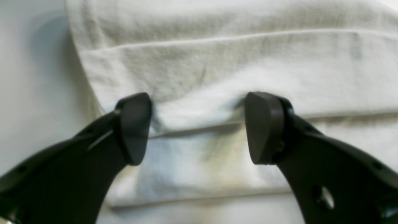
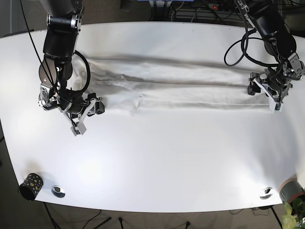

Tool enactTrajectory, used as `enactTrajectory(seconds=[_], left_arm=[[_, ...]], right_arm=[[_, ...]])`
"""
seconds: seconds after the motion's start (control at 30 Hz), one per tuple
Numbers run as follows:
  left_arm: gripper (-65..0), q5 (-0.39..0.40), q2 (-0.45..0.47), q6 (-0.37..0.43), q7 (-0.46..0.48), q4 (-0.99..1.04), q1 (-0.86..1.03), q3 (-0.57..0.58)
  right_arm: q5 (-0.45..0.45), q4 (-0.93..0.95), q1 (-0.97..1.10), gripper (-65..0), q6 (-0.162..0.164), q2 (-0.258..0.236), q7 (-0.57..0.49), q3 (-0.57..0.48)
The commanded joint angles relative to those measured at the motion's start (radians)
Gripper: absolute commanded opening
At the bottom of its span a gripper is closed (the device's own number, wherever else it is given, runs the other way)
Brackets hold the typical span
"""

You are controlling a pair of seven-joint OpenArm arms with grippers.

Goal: Fold the T-shirt properly

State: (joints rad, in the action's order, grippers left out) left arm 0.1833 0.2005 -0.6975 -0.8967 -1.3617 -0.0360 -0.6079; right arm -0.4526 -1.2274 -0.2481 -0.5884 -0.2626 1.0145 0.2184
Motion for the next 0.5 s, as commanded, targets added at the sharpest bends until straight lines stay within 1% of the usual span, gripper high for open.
enactTrajectory(seconds=[0.0,0.03,0.1,0.3,0.47], left_arm=[[-21.5,-0.001,0.009,-0.001,-0.012,-0.008,-0.006,-0.002],[-21.5,-0.001,0.009,-0.001,-0.012,-0.008,-0.006,-0.002],[-21.5,-0.001,0.009,-0.001,-0.012,-0.008,-0.006,-0.002],[-21.5,-0.001,0.009,-0.001,-0.012,-0.008,-0.006,-0.002],[-21.5,-0.001,0.009,-0.001,-0.012,-0.006,-0.006,-0.002]], right_arm=[[-0.019,-0.016,-0.024,-52.8,-0.006,-0.014,-0.015,0.005],[-0.021,-0.021,-0.024,-55.2,-0.006,-0.014,-0.015,0.003],[-0.021,-0.058,-0.021,-57.5,-0.006,-0.014,-0.015,0.003],[-0.027,-0.185,0.025,-58.2,-0.006,-0.014,-0.012,0.003],[-0.028,-0.246,0.065,-58.5,-0.006,-0.014,-0.01,0.003]])
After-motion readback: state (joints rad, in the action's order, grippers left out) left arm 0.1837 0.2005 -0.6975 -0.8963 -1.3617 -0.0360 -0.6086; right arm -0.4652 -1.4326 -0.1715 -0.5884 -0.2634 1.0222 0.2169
